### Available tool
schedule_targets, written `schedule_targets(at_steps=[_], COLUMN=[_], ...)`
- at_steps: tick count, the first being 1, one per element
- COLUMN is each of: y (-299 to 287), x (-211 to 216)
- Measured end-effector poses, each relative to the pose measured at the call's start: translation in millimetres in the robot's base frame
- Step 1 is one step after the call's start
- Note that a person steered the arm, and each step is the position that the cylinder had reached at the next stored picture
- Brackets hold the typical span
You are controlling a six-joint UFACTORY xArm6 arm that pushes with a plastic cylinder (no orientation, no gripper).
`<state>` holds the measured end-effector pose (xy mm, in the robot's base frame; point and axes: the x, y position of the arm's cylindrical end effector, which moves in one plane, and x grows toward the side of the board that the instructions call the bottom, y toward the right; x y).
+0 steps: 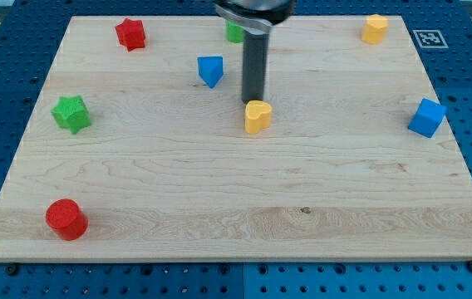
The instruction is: Slide the heart diagonally to the cube
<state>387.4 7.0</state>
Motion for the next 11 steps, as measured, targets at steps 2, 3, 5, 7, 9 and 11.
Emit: schedule_targets(at_steps=[2,3,5,7,9,11], y=[-2.0,10.2,27.6,33.9,61.6,87.7], x=[20.0,25.0,39.8,77.7,89.5,129.4])
